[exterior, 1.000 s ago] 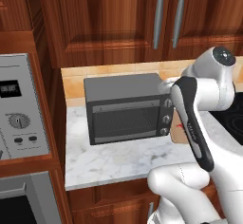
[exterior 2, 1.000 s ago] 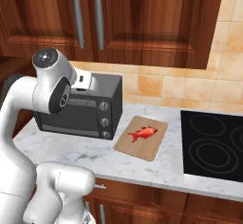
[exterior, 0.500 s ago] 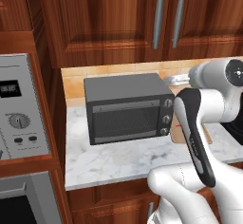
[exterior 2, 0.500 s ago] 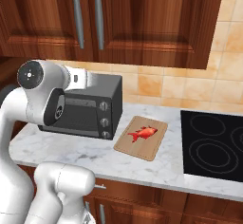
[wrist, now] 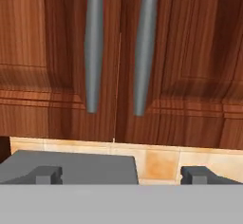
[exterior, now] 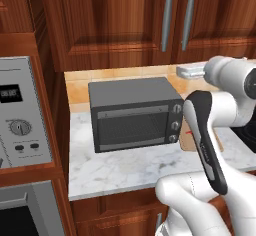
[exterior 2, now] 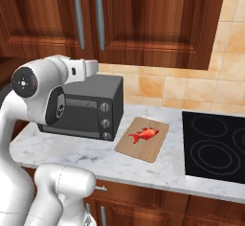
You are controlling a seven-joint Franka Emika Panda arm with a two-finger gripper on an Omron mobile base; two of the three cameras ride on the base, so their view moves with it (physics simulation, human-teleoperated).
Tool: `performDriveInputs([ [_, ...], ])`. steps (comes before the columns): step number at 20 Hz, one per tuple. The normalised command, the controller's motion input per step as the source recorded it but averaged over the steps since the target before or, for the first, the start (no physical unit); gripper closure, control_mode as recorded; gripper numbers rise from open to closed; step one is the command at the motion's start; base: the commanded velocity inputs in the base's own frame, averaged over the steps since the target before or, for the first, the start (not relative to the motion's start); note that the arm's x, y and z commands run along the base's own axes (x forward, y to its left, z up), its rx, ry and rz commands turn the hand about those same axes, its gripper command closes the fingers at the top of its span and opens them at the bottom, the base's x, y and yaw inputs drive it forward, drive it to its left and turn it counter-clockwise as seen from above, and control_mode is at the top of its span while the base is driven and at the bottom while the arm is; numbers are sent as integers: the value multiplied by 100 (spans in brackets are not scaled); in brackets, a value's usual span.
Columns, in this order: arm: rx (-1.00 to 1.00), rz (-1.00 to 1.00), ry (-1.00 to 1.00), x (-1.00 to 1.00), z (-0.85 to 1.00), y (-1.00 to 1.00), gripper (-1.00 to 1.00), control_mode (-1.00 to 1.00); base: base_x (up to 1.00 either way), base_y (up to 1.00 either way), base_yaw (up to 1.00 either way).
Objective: Open the cabinet, retrieve the rolling pin, and place it next to the meat on the cutting board to prepare for tenderizing.
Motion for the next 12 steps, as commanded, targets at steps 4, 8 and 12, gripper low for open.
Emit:
performDriveInputs([
  [4, 0, 0, -22, 0, 43, -8, -100, -100, 0, 0, 0],
  [8, 0, 0, -17, 13, 32, -3, -100, -100, 0, 0, 0],
  [12, 0, 0, -8, 31, 16, -4, -100, -100, 0, 0, 0],
])
